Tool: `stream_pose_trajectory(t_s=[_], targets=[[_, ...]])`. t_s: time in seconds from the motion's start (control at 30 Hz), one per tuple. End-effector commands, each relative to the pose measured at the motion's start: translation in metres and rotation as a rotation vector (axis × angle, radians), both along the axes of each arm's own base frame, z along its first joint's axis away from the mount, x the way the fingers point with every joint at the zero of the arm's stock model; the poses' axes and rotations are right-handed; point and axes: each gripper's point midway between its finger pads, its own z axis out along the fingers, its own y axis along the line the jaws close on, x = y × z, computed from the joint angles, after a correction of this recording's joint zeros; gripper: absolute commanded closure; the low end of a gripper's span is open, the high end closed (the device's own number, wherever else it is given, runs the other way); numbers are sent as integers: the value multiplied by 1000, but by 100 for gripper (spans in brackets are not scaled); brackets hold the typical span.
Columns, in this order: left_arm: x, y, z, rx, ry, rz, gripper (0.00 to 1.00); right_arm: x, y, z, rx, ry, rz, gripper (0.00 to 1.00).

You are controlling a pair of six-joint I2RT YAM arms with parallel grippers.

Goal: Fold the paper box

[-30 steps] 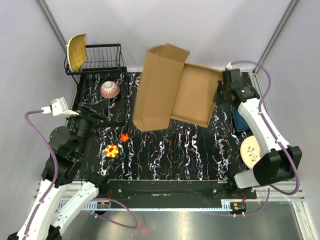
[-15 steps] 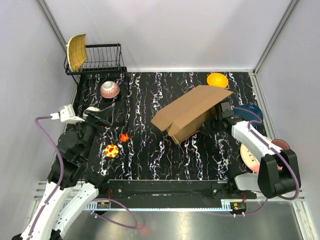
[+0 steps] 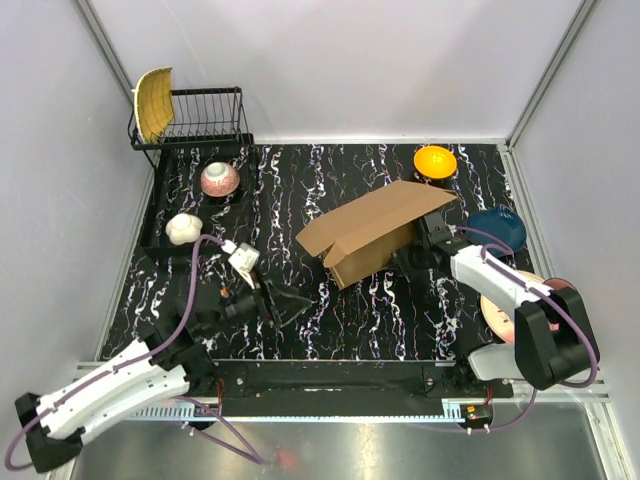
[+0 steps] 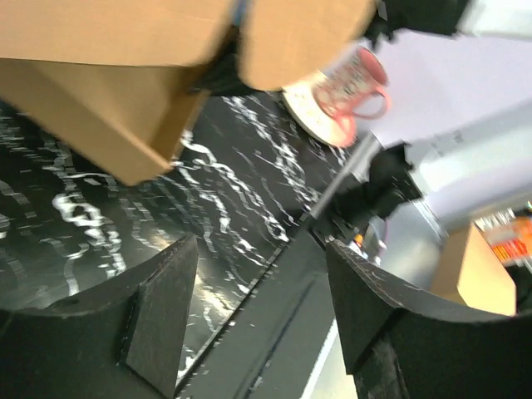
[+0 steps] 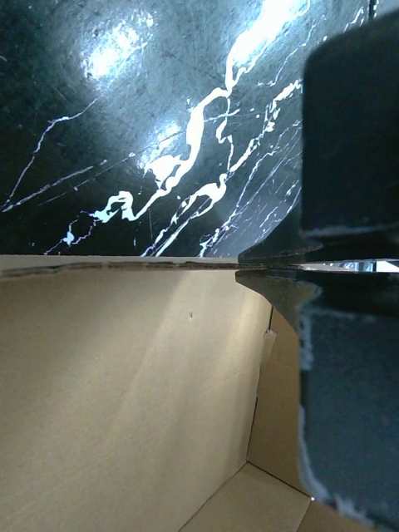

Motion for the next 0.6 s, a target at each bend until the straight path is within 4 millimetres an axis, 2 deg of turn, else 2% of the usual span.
stream_pose_trajectory(t_s=[0.0,0.03,0.07,0.1,0.13,0.17,0.27,0.33,0.37,0.4,0.5,0.57], targets=[[-33,-40,16,-47,-72,-190,34,14,3,-2,5,-53,-27,100],[-29,-46,23,-51,-85,-178,34,11,2,-7,4,-45,-24,100],[-22,-58,9,4,-62,-167,34,12,3,-6,12,-57,-22,100],[-17,-65,9,23,-77,-158,34,10,3,-9,12,-54,-20,100],[-11,-75,27,4,-108,-159,32,5,1,-16,8,-41,-19,100],[-2,-88,12,77,-103,-161,32,5,2,-16,17,-52,-16,100],[29,-110,6,182,-119,-98,31,-4,0,-25,20,-42,-7,100],[54,-117,2,204,-91,-53,31,-12,-3,-33,15,-29,1,100],[62,-117,1,194,-65,-28,31,-12,-3,-30,17,-46,5,100],[80,-111,2,189,-56,20,31,-14,-3,-30,20,-49,8,100],[113,-104,-2,174,-30,73,31,-19,-3,-31,36,-63,15,100],[129,-108,-6,199,-17,67,31,-22,2,-34,55,-73,29,100]])
